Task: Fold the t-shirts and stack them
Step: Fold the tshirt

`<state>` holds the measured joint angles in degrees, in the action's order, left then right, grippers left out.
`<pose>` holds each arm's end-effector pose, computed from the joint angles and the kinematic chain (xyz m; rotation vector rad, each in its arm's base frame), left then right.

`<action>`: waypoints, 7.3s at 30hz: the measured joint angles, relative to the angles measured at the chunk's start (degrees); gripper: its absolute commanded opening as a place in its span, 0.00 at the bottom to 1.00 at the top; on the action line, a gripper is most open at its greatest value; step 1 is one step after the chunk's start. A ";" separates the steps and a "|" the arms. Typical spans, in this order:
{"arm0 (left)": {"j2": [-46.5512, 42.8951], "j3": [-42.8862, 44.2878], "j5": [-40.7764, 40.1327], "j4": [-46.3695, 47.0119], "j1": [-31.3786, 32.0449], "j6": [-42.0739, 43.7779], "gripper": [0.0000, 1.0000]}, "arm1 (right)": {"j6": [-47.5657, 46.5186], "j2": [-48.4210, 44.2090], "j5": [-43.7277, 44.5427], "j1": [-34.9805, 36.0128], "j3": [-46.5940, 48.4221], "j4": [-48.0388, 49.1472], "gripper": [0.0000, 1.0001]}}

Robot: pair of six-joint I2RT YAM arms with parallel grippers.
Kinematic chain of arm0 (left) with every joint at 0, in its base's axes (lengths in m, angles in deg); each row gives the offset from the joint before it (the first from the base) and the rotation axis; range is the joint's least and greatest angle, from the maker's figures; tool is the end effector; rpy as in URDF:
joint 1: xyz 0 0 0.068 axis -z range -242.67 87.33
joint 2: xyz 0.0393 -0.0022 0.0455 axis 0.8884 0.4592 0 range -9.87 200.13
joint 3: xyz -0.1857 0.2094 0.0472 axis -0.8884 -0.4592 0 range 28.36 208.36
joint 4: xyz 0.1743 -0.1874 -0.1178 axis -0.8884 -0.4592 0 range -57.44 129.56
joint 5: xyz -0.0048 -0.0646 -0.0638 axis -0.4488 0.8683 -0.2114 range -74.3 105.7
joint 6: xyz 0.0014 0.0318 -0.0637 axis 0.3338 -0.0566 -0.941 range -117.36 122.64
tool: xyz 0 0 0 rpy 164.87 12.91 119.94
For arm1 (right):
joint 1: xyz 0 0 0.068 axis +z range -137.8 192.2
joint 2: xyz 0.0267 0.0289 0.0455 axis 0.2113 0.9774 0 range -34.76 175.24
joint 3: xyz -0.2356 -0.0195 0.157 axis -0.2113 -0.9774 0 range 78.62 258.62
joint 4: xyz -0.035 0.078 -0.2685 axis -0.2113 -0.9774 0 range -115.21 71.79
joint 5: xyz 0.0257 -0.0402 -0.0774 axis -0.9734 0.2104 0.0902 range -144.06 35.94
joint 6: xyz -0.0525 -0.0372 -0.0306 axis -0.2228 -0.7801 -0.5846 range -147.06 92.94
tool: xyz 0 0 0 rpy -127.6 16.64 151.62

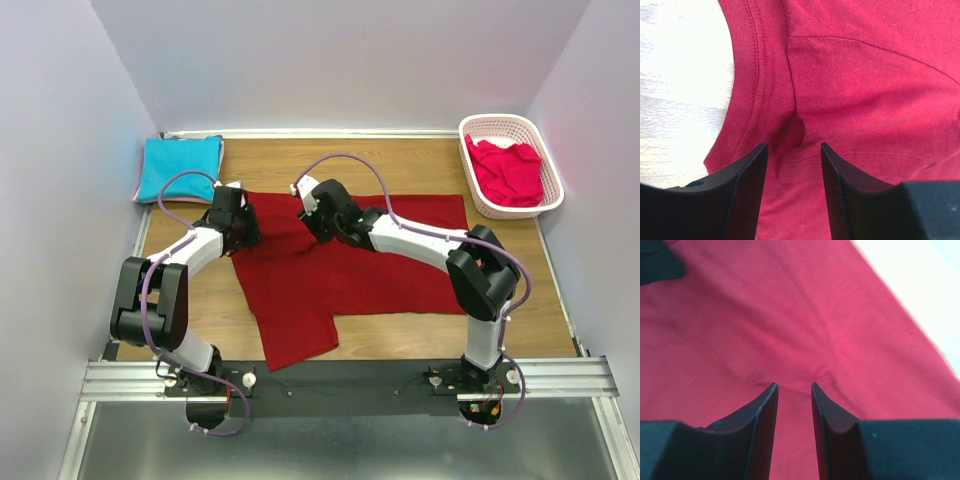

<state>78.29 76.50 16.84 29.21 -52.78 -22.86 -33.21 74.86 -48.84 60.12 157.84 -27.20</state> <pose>0.3332 -0.0593 0.1611 -0.3271 2.4508 -0.2942 0.3223 0.3490 0.2056 -0.9886 2.0445 0.2859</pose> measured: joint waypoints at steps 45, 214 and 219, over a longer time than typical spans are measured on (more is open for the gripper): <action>0.00 0.00 0.02 0.00 0.37 0.00 0.55 | 3.10 13.29 -2.84 0.00 6.05 1.68 0.41; 15.12 22.49 -4.81 -7.72 0.35 -9.18 0.33 | 16.79 -4.35 -8.04 -39.54 -5.11 -8.35 0.58; 23.82 28.70 -5.53 -7.34 -2.60 -8.76 0.30 | 20.26 0.57 -7.58 -42.97 -4.11 -7.45 0.58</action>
<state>102.11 105.20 11.31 21.87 -55.38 -31.62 -12.95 75.43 -56.43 17.15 153.73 -34.66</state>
